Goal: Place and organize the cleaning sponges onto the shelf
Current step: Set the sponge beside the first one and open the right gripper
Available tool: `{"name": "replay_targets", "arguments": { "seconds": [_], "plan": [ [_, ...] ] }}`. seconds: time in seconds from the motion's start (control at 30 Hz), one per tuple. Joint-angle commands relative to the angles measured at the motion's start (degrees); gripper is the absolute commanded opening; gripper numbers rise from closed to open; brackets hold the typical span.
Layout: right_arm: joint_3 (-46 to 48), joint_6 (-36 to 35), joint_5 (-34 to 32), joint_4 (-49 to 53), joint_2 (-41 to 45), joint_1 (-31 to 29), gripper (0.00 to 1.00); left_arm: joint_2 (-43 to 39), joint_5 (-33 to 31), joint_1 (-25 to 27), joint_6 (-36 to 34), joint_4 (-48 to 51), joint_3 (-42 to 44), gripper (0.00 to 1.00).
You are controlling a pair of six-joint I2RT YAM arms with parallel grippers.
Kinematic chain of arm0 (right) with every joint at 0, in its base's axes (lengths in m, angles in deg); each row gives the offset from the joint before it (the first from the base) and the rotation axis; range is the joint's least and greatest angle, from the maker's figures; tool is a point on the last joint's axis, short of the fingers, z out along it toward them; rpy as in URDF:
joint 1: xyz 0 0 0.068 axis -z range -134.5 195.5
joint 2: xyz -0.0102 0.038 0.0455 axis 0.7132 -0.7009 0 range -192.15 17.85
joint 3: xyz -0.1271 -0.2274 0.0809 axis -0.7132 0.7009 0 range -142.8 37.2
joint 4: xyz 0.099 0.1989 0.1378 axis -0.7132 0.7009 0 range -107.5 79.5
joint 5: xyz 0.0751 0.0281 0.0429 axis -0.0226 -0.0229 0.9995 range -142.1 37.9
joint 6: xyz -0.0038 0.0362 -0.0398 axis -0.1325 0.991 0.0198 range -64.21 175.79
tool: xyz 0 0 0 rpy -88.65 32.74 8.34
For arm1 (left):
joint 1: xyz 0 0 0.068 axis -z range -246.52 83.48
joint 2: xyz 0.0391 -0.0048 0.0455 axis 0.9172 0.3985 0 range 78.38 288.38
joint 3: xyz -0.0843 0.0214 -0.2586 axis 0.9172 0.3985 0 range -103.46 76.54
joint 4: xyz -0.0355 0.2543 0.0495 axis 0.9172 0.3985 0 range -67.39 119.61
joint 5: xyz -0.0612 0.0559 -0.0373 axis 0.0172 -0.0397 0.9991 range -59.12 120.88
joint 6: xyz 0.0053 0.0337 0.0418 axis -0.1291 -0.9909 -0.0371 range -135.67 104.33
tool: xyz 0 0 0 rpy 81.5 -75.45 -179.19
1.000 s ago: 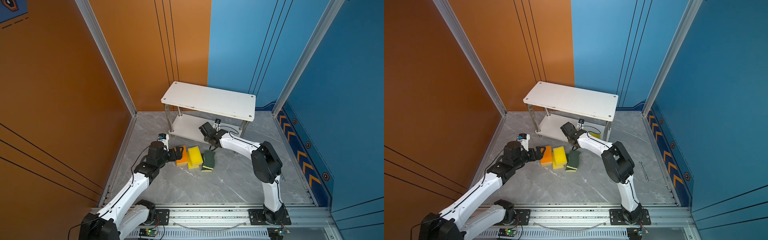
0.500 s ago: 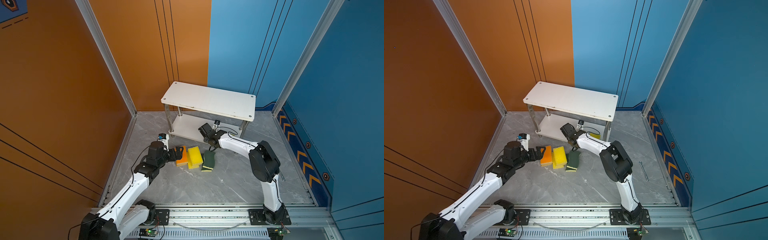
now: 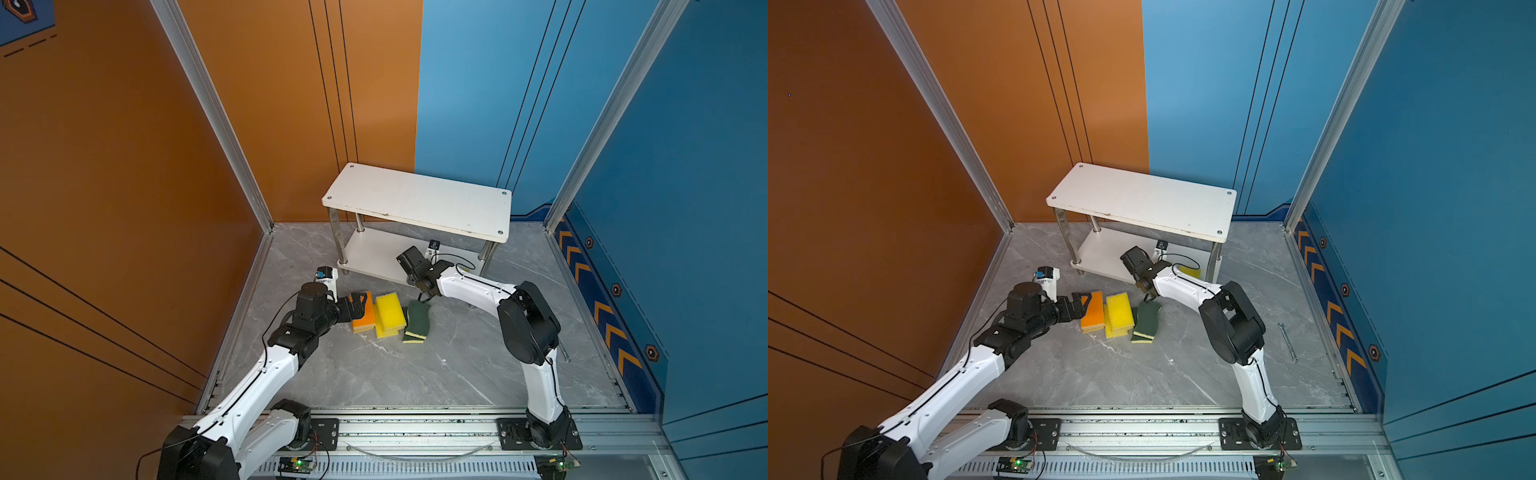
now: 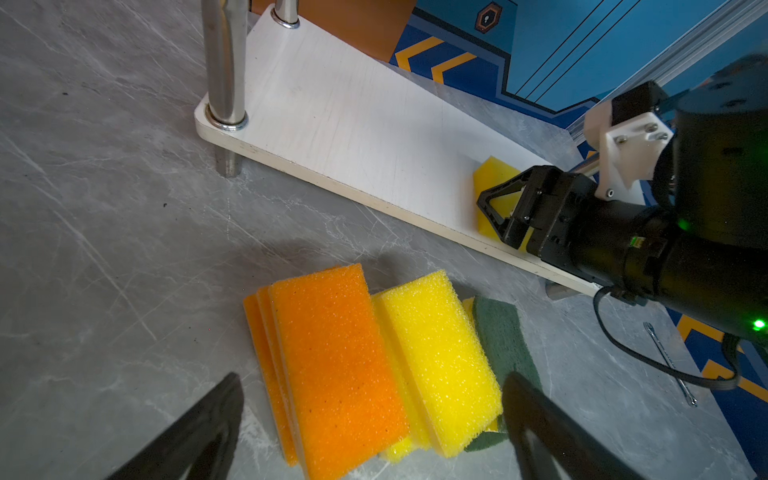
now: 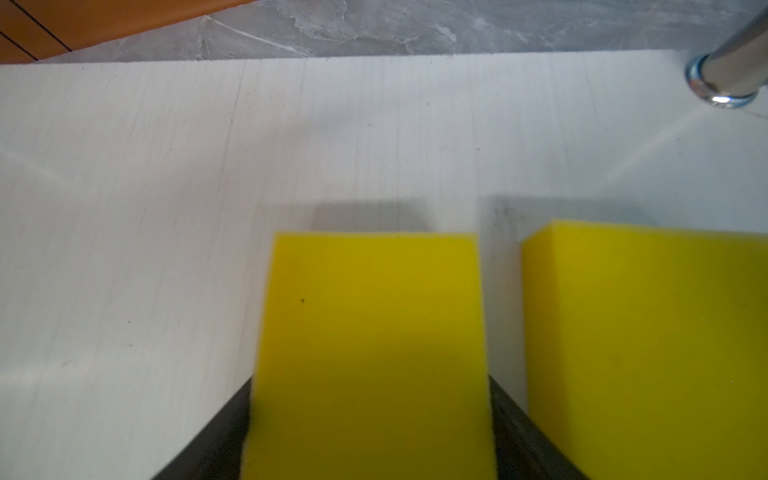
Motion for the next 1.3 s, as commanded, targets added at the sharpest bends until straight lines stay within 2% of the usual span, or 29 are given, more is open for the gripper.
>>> {"name": "replay_targets", "arguments": {
  "seconds": [0.0, 0.3, 0.47, 1.27],
  "plan": [
    [-0.9, -1.0, -2.4, 1.1, 1.8, 0.0, 0.74, 0.1, 1.3, -0.7, -0.2, -0.9, 0.2, 0.98],
    [-0.8, -2.1, -3.3, 1.0, 3.2, -0.2, 0.75, -0.1, 1.6, -0.8, -0.2, -1.1, 0.2, 0.97],
    [-0.7, -2.2, -3.7, 1.0, 3.8, -0.5, 0.79, -0.2, 1.8, -0.9, -0.1, -1.1, 0.2, 0.97],
    [2.5, -3.3, -4.6, 0.7, 8.0, -1.9, 0.85, -0.5, 1.2, -1.2, -0.1, -1.2, 0.6, 0.98]
  ]
}}
